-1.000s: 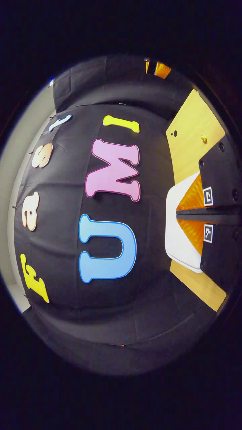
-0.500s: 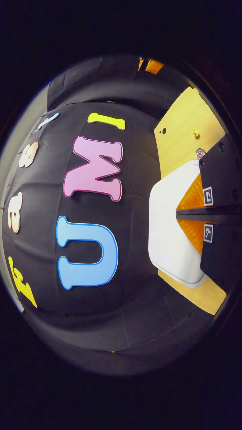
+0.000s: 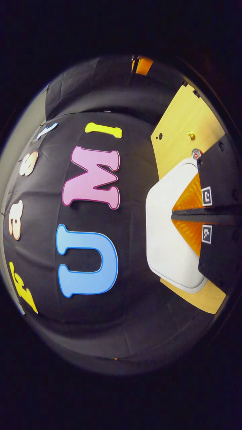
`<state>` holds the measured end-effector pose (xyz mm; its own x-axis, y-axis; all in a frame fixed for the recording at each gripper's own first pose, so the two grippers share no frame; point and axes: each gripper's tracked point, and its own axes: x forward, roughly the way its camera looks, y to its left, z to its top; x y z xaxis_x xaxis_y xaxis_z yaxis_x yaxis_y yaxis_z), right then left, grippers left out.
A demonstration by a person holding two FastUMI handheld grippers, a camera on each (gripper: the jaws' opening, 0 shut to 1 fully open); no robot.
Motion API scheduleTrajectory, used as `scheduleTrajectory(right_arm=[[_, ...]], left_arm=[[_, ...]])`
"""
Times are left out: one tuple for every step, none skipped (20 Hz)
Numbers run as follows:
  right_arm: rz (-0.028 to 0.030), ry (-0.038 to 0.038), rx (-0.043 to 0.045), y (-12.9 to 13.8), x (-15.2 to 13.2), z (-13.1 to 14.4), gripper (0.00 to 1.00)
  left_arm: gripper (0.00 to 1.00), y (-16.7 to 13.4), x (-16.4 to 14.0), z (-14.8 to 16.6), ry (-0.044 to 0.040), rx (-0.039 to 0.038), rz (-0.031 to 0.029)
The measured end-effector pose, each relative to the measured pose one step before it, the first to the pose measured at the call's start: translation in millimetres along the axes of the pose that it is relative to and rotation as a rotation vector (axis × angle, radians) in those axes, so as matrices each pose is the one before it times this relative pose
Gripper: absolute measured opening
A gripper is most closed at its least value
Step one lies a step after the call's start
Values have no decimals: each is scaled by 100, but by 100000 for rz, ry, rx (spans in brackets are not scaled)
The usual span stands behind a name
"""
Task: Press the lid of the desktop garbage bin to open it, pick up the crumpled paper on the desktop and throw it into the bin, then pick up the pop can on the desktop and drop it into the bin, and finally close the garbage bin lid.
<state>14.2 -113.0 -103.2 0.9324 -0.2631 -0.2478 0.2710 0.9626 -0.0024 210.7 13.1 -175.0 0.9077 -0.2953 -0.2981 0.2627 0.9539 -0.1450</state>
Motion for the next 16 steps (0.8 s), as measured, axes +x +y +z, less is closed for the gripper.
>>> scheduleTrajectory(right_arm=[[-226, 208, -477, 150, -240, 61, 97], [-878, -360, -1100, -103, -251, 248, 96], [-506, -829, -922, -144, -299, 337, 97], [-129, -549, -657, 58, -182, 229, 96], [-267, 100, -561, 36, -211, 44, 96], [-431, 130, -272, -16, -133, 67, 96], [-289, 121, 57, 40, -116, 150, 96], [-81, -32, 101, 91, -171, 140, 96], [55, -106, -229, 139, -214, 21, 96], [52, -71, -658, 144, -137, 6, 96], [-191, 72, -713, 35, -150, 22, 96], [-362, 241, 23, 14, -124, 38, 96], [-113, 73, 886, 98, -101, 23, 96], [-106, 251, 913, 87, -108, -24, 96], [-70, 226, 266, 83, -51, -86, 96], [-120, 198, -466, 27, -102, -79, 96]], left_arm=[[6, -111, -228, 388, -76, -907, 171], [6, -139, -153, 209, 766, -1981, -334], [6, 89, -350, 571, -379, -668, -150], [6, -8, -374, 990, -2334, 1305, 764], [6, -252, -443, 1138, -3676, 1988, 1082], [6, -188, -624, 1472, -3792, 1469, 1230], [6, -131, -716, 1606, -3700, 717, 286], [5, -326, -553, 1649, -3612, 85, -596], [5, -223, -566, 1286, -2691, -146, -448], [5, -137, -508, 1118, -1515, -424, -209], [5, -155, -513, 852, -1557, -1164, -219], [5, -396, -567, 953, -2108, -2131, -636], [6, -661, -629, 955, -2225, -2626, -851], [6, -388, -667, 732, -1754, -1613, 232], [5, -211, -664, 285, -1254, -823, 948], [5, -303, -750, 283, -683, -455, 1145]])
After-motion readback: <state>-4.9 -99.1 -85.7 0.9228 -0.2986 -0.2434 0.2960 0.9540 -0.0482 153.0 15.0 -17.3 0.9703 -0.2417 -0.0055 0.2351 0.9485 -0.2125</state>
